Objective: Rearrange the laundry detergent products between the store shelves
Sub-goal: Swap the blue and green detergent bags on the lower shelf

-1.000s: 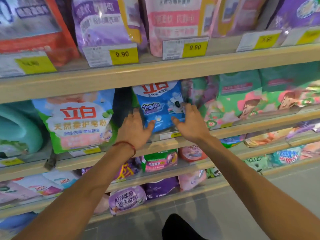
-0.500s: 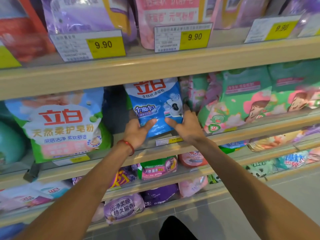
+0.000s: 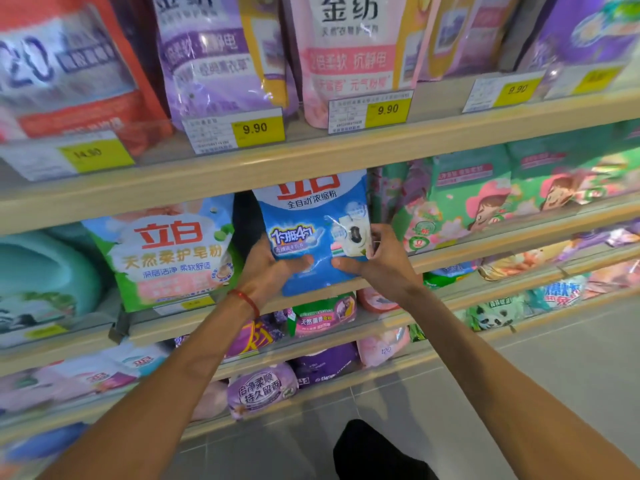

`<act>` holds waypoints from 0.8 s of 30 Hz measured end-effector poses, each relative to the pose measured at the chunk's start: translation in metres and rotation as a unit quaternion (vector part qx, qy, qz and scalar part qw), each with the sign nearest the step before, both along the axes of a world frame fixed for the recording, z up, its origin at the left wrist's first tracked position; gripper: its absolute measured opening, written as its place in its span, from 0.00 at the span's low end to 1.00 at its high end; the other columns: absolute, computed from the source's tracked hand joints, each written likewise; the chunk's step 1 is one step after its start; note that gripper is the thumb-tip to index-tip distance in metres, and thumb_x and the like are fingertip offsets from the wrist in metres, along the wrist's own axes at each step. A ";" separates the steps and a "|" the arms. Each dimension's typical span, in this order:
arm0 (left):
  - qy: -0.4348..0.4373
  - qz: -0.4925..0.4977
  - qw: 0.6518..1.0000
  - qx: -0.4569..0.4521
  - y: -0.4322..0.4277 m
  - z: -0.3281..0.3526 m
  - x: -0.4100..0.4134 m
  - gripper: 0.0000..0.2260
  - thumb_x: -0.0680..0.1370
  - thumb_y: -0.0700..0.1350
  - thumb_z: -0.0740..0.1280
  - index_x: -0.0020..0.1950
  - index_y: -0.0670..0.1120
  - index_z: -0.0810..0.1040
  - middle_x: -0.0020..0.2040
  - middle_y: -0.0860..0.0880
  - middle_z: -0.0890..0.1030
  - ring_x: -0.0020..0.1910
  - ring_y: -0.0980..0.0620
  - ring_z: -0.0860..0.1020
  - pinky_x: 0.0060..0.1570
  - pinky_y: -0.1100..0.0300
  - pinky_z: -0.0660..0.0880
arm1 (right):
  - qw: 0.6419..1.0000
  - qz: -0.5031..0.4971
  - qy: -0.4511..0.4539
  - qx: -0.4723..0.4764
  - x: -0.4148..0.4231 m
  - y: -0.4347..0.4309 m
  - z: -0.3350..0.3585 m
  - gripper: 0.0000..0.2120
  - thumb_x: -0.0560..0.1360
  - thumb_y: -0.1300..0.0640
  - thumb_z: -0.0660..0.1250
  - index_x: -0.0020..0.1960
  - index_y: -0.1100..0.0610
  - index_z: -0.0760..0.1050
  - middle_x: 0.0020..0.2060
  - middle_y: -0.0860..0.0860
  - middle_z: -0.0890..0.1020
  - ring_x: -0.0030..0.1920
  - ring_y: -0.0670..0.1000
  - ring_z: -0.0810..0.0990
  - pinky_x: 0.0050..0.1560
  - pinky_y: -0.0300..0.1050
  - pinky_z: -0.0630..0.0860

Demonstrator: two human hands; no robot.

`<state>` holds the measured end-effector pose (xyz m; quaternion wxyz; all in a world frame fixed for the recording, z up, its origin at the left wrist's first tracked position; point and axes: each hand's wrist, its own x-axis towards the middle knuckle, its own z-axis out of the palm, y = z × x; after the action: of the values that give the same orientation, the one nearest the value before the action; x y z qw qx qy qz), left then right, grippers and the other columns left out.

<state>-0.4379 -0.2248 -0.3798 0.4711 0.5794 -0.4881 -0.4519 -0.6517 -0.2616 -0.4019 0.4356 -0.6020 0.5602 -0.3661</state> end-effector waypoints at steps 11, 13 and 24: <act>0.051 -0.052 0.997 0.033 0.078 0.021 0.001 0.17 0.74 0.38 0.77 0.59 0.50 0.82 0.48 0.59 0.88 0.48 0.61 0.86 0.44 0.69 0.79 | 0.997 -0.012 0.056 0.051 -0.005 0.113 0.014 0.37 0.62 0.53 0.87 0.61 0.55 0.69 0.49 0.38 0.76 0.47 0.32 0.79 0.42 0.28 0.76; 0.035 -0.040 0.998 0.035 0.096 0.020 0.004 0.16 0.73 0.38 0.78 0.56 0.54 0.82 0.48 0.59 0.87 0.49 0.61 0.85 0.46 0.67 0.80 | 0.997 -0.008 0.064 0.043 -0.002 0.137 0.017 0.36 0.62 0.57 0.87 0.61 0.51 0.68 0.47 0.38 0.81 0.47 0.36 0.82 0.43 0.29 0.77; -0.020 0.095 0.993 0.060 0.180 0.018 0.037 0.10 0.73 0.49 0.78 0.53 0.54 0.84 0.46 0.60 0.86 0.43 0.67 0.83 0.43 0.71 0.78 | 0.991 0.080 0.057 0.089 0.036 0.190 0.024 0.34 0.63 0.60 0.86 0.59 0.51 0.69 0.51 0.40 0.80 0.48 0.35 0.82 0.40 0.27 0.77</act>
<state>-0.4010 -0.0446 -0.3623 0.4669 0.6592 -0.4118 -0.4218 -0.6154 -0.0717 -0.3779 0.4829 -0.6237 0.5644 -0.2435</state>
